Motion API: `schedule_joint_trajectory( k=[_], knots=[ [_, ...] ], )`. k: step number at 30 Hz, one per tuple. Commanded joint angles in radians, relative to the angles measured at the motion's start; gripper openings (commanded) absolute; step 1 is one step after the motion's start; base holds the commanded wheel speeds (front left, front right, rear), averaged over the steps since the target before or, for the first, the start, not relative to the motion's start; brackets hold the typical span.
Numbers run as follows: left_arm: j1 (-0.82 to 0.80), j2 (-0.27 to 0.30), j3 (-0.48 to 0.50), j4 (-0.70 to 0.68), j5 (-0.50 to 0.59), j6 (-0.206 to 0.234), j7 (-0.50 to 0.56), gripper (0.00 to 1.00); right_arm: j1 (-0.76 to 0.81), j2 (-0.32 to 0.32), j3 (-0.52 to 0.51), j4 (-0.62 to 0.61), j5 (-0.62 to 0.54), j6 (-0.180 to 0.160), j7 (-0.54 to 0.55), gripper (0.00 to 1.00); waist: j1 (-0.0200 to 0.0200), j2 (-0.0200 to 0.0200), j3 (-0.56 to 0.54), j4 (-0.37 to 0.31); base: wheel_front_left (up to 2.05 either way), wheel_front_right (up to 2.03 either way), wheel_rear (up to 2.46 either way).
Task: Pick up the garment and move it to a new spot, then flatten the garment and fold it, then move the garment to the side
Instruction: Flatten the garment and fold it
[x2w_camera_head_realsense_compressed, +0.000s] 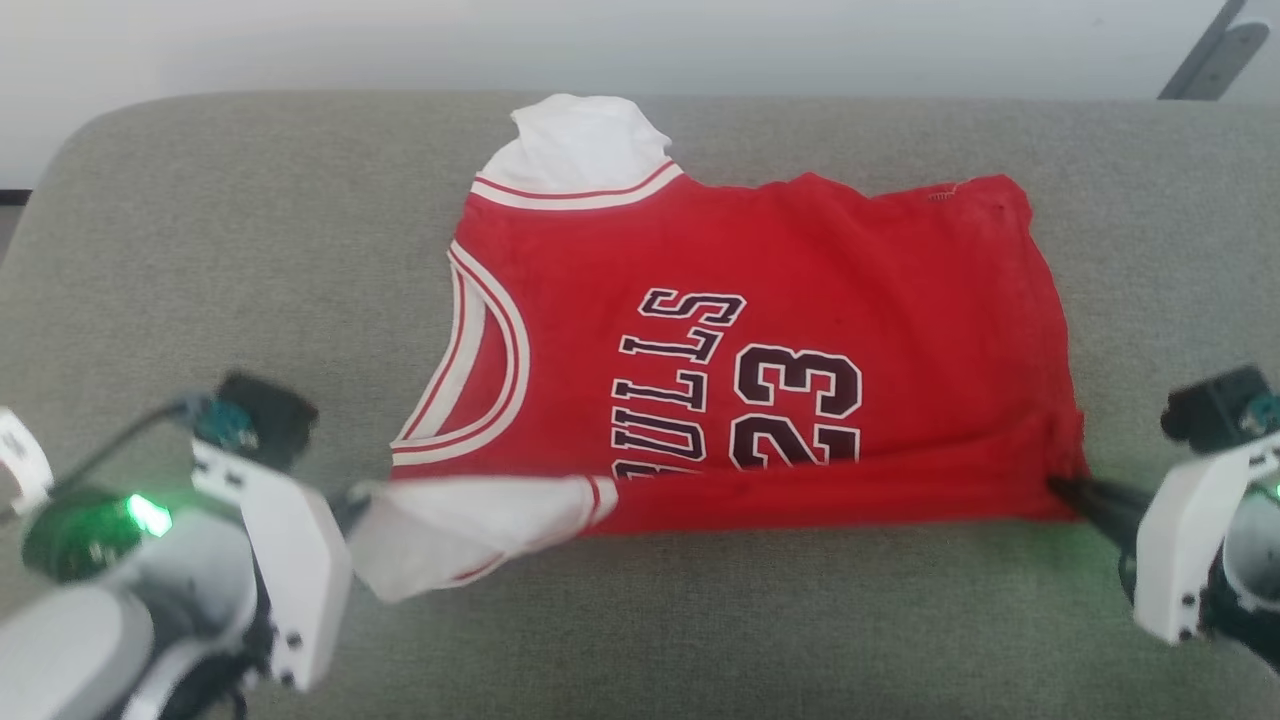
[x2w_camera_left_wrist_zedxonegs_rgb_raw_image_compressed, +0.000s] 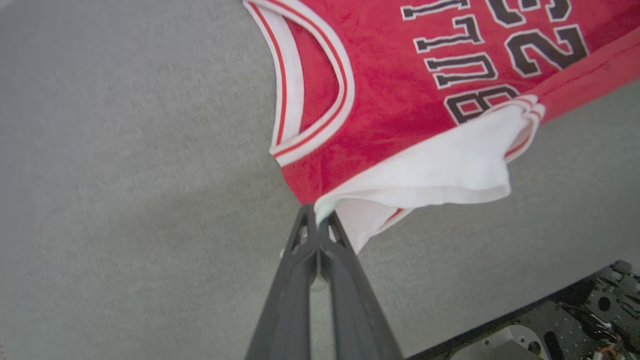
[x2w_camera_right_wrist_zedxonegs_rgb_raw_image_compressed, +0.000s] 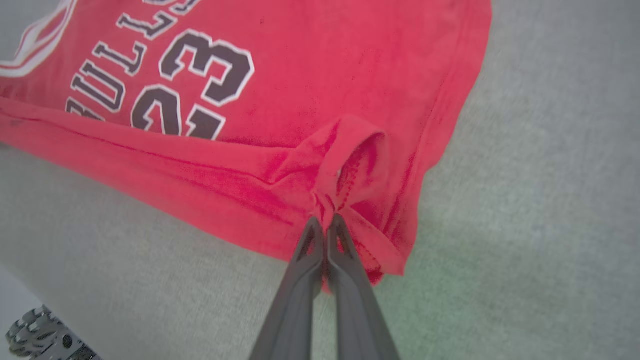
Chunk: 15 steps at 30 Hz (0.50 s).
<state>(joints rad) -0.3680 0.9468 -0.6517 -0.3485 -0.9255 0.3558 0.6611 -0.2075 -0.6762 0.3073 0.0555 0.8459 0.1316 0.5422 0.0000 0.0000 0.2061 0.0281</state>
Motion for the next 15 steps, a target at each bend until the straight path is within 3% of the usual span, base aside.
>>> schedule_joint_trajectory(
  k=[1, 7, 15],
  knots=[
    [-0.028, 0.003, 0.005, 0.011, 0.015, -0.013, -0.005, 0.00, -0.020, 0.014, -0.015, -0.009, -0.016, -0.002, 0.005, 0.00, 0.0000, 0.0000, 0.007, -0.008, 0.00, 0.00, 0.00],
    [-0.211, -0.048, 0.010, 0.126, 0.072, -0.111, -0.015, 0.00, -0.113, 0.099, -0.088, 0.005, -0.103, -0.002, 0.031, 0.00, 0.0000, 0.0000, 0.039, -0.030, 0.00, 0.00, 0.00],
    [-0.426, -0.187, -0.035, 0.419, 0.110, -0.257, -0.033, 0.00, -0.265, 0.182, -0.071, 0.111, -0.175, -0.002, 0.048, 0.00, 0.0000, 0.0000, 0.108, -0.045, 0.00, 0.00, 0.00]
  ],
)
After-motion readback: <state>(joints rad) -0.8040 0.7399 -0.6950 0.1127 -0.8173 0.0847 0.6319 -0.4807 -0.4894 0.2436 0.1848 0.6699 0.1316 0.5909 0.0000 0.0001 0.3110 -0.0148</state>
